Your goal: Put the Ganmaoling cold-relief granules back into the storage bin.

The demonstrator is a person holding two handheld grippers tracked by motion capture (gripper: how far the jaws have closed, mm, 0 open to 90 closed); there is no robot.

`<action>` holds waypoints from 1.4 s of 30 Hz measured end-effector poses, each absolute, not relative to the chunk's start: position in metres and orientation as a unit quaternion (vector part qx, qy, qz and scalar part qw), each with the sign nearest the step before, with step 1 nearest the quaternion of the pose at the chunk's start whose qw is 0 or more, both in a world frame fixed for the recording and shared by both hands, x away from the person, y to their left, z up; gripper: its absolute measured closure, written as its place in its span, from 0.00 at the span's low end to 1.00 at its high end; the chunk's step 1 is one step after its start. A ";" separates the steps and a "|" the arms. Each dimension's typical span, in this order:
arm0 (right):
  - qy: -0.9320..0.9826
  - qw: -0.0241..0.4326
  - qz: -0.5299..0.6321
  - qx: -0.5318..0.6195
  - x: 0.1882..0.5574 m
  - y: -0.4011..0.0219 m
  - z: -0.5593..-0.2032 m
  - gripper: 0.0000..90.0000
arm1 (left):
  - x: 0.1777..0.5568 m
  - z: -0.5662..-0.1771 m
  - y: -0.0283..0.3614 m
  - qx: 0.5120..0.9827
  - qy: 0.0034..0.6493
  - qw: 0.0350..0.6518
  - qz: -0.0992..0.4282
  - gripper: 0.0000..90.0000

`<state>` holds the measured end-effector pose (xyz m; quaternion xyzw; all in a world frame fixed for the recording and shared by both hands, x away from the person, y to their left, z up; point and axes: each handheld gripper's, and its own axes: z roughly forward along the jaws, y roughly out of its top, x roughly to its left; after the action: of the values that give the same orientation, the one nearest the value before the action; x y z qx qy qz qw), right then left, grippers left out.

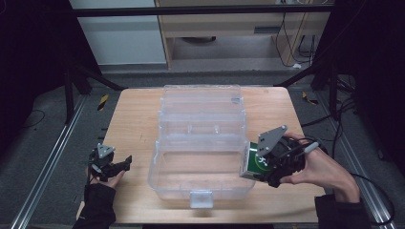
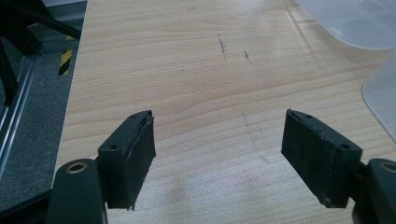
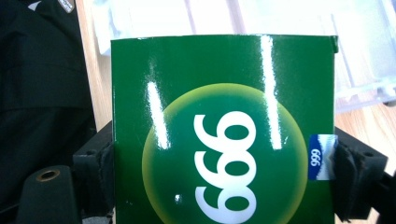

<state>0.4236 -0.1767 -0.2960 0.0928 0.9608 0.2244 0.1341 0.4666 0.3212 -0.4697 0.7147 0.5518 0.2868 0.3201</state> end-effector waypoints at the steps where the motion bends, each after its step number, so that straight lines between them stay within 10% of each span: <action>1: 0.961 0.134 0.224 0.093 0.425 -0.174 -0.296 0.18 | 0.467 -0.470 0.321 0.715 0.552 0.320 0.287 0.28; 42: 0.970 0.105 0.204 0.082 0.450 -0.125 -0.345 0.18 | 0.467 -0.469 0.322 0.714 0.552 0.322 0.287 0.28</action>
<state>0.4503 -0.1247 -0.3446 0.0816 0.9700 0.2036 0.1050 0.4666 0.3223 -0.4692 0.7139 0.5518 0.2870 0.3217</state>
